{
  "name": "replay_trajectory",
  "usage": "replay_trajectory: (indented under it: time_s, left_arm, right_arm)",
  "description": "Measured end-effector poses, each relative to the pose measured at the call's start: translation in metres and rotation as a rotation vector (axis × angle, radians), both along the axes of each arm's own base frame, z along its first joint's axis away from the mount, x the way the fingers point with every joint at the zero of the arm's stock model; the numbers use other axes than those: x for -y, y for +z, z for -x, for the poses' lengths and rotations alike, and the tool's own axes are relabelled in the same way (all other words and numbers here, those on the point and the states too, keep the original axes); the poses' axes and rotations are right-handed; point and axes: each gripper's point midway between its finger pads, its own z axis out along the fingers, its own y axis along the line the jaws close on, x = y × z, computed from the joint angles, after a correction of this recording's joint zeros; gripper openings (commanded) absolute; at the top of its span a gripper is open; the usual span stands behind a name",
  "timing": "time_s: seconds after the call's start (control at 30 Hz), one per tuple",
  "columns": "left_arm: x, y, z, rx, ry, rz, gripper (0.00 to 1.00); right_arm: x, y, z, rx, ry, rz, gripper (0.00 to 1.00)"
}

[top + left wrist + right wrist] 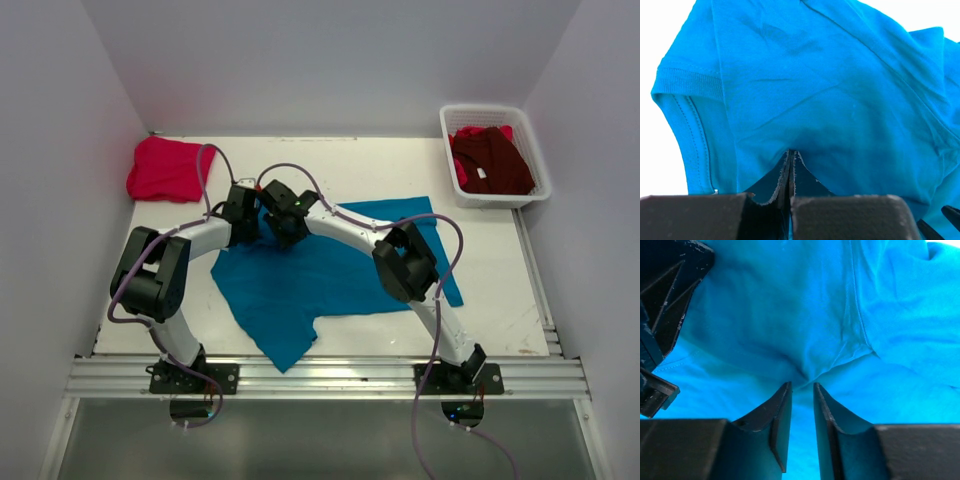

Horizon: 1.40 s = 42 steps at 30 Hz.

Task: Fold and stack the t-shirts
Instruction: Fold the tshirt

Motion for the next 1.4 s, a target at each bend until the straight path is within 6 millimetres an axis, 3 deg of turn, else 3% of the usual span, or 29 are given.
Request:
replay_trajectory:
  time_s: [0.27, 0.53, 0.7, 0.9, 1.1, 1.4]
  left_arm:
    - [0.0, 0.0, 0.0, 0.0, 0.0, 0.0, 0.0]
    - [0.0, 0.0, 0.0, 0.0, 0.0, 0.0, 0.0]
    - [0.0, 0.0, 0.0, 0.0, 0.0, 0.0, 0.0]
    - [0.0, 0.0, 0.0, -0.001, 0.001, 0.001, 0.0]
    - [0.0, 0.0, 0.0, 0.0, 0.001, 0.002, 0.0]
    - [0.0, 0.0, 0.0, 0.001, 0.001, 0.002, 0.0]
  right_arm:
    - [0.002, -0.003, 0.001, -0.007, -0.004, 0.004, 0.22]
    - [0.001, -0.003, 0.002, -0.01, -0.005, -0.001, 0.31]
    - [-0.001, -0.004, 0.003, -0.019, 0.001, -0.007, 0.31]
    - [-0.002, -0.013, 0.003, -0.041, -0.001, -0.015, 0.23]
    - [-0.002, -0.019, 0.0, -0.054, -0.011, -0.028, 0.0]
    - [-0.001, -0.017, 0.0, -0.046, -0.01, -0.028, 0.0]
